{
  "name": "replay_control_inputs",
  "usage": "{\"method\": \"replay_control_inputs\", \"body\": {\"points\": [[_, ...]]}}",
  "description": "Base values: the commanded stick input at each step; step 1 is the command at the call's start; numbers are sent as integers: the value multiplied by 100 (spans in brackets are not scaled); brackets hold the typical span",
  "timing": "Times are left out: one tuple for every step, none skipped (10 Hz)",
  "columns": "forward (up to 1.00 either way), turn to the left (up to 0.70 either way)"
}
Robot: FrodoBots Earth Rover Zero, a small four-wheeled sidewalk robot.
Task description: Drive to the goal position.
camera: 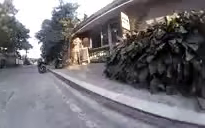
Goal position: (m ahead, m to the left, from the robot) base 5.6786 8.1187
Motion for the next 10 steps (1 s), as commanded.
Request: {"method": "replay_control_inputs", "body": {"points": [[-100, -1], [-82, -1], [0, 0], [0, 0], [0, 0], [0, 0], [0, 0], [0, 0], [0, 0], [0, 0]]}}
